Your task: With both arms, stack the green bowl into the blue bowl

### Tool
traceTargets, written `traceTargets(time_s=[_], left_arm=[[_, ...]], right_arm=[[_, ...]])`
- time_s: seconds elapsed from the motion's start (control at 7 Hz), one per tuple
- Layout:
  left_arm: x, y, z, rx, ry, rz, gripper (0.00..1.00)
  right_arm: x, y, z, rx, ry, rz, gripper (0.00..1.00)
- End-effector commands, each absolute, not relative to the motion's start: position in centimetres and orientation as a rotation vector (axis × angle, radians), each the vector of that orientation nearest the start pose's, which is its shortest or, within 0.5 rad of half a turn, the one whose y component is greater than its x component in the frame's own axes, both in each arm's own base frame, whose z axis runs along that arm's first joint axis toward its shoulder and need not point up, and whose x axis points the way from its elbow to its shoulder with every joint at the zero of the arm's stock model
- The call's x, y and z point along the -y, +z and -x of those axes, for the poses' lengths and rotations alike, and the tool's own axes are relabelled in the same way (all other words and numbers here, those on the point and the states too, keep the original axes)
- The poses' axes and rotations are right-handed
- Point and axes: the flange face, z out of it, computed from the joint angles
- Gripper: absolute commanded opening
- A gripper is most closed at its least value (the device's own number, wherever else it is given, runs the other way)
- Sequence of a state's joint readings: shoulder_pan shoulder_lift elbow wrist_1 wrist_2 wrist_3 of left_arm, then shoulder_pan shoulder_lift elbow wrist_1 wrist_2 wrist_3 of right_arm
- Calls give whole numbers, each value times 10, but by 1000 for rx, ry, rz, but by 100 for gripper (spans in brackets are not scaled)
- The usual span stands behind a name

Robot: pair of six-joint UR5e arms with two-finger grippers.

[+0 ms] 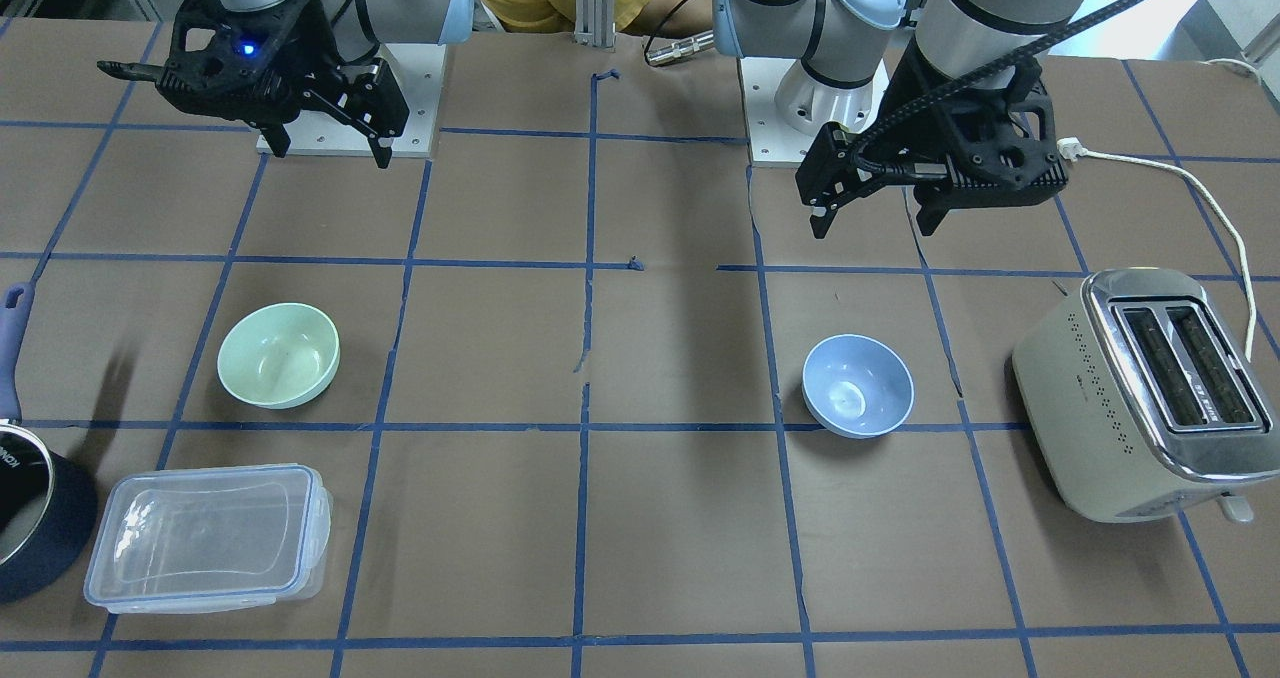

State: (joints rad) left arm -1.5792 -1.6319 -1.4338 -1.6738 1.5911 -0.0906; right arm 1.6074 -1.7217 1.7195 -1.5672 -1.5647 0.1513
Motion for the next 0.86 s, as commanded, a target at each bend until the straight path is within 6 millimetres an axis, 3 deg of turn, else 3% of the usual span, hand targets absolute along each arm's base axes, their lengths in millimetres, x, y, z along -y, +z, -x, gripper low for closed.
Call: traceTargets(time_s=[0.0, 0.29, 0.71], left_arm=[[512, 516, 134, -3110, 36, 128, 100], [520, 507, 135, -3106, 59, 128, 100], [517, 514, 134, -3110, 38, 133, 100]], right_arm=[[424, 483, -148, -3132, 3, -180, 100], [424, 482, -145, -3132, 15, -190, 100], [437, 482, -129, -3128, 10, -228, 100]])
